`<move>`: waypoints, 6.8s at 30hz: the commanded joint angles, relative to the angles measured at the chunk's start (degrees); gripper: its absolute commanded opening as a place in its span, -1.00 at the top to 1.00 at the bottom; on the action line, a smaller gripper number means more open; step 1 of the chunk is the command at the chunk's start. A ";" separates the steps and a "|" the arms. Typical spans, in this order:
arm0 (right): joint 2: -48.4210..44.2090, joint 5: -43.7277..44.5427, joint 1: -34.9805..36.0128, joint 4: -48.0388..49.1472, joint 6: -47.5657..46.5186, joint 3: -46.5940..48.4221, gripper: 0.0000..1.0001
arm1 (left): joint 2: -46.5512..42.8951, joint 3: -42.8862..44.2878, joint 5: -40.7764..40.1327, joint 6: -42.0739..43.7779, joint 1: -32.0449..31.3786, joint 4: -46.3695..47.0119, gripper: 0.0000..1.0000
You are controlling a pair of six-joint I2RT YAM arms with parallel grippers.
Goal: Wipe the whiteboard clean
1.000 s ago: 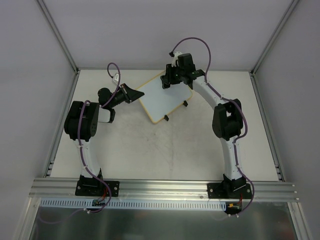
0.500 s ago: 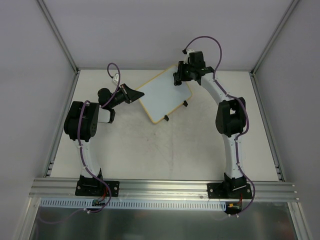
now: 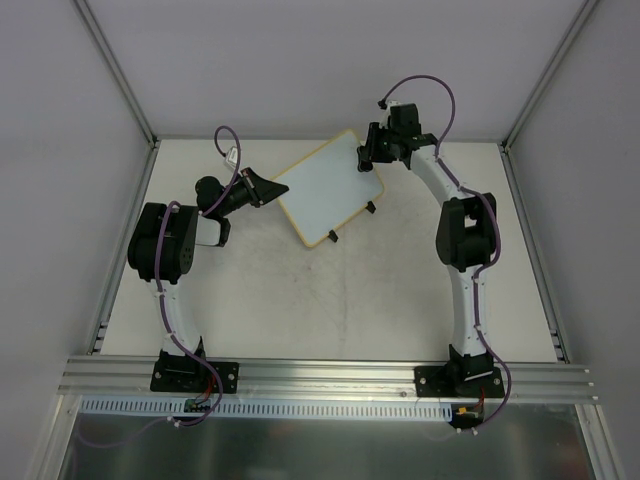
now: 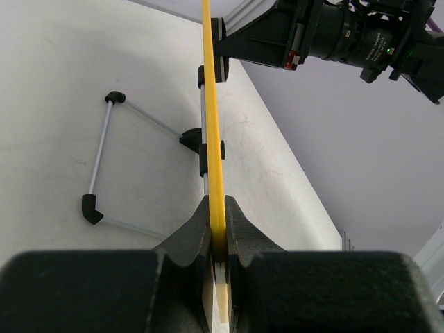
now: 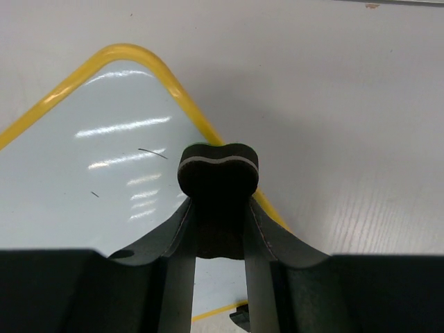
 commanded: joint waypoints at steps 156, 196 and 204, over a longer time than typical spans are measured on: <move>1.07 2.45 10.54 -11.01 2.86 7.97 1.00 | -5.79 -2.26 14.48 5.74 -3.18 4.38 1.00; -7.02 -0.10 26.72 3.58 3.21 -11.12 1.00 | -3.42 -1.38 13.87 3.10 -3.09 7.64 1.00; -7.19 3.14 28.05 0.59 2.94 -12.86 1.00 | -3.68 -1.47 13.87 3.19 -3.09 7.46 1.00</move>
